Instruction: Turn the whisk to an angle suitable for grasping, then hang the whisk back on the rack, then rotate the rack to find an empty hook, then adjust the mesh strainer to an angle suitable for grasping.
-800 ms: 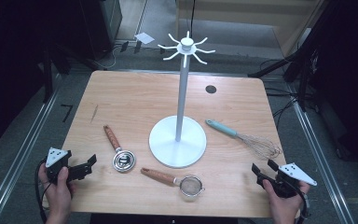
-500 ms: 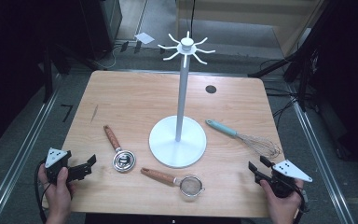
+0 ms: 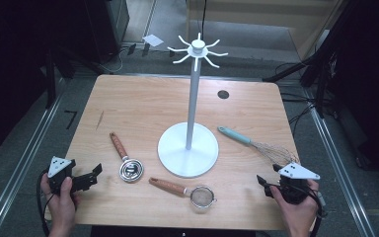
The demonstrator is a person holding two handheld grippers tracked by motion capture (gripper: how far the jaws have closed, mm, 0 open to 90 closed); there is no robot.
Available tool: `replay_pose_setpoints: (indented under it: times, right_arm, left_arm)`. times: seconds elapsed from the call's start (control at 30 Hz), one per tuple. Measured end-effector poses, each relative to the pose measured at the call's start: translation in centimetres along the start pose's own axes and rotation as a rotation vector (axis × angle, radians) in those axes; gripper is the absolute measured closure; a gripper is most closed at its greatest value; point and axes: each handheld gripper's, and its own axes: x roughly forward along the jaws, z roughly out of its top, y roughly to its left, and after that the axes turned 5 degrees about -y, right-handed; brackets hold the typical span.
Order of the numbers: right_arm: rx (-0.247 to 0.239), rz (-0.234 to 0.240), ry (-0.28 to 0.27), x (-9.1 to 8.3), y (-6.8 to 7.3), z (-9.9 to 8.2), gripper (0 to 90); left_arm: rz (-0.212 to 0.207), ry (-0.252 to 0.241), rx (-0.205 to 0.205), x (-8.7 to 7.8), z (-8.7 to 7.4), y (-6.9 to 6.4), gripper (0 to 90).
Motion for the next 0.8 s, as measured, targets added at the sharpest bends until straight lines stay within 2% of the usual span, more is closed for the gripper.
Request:
replay_pose_setpoints:
  times: [0.13,0.27,0.3,0.37,0.4,0.57,0.6,0.67,0.8]
  right_arm:
    - [-0.075,-0.002,0.050,0.3,0.2,1.3,34.0]
    - [-0.104,0.011,0.071,0.7,0.2,2.3,34.1]
    - [-0.137,0.020,0.097,1.2,0.2,3.0,34.1]
    - [-0.147,0.020,0.112,1.3,0.2,3.3,34.7]
    - [-0.176,0.020,0.128,1.7,0.1,4.1,35.1]
    - [-0.201,0.027,0.156,2.4,-0.2,5.5,35.2]
    - [-0.223,0.029,0.177,2.8,-0.5,6.1,35.2]
    - [-0.232,0.036,0.190,3.2,-0.7,6.6,35.2]
    - [-0.252,0.038,0.204,3.9,-1.0,7.5,36.6]
  left_arm:
    - [-0.001,-0.001,0.001,0.0,0.0,0.0,0.0]
    - [-0.002,-0.002,0.001,0.0,0.0,0.0,0.0]
    - [-0.003,-0.001,0.001,0.0,0.0,0.0,0.0]
    - [-0.003,-0.001,0.001,0.0,0.0,0.0,0.0]
    - [-0.004,0.001,0.001,0.0,0.0,0.0,0.0]
    - [-0.005,0.001,0.003,0.0,0.0,0.0,0.0]
    - [-0.004,0.002,0.004,0.0,0.0,-0.1,0.0]
    - [-0.004,0.001,0.005,0.0,0.0,-0.1,0.0]
    - [-0.004,0.000,0.005,0.0,0.0,-0.1,0.0]
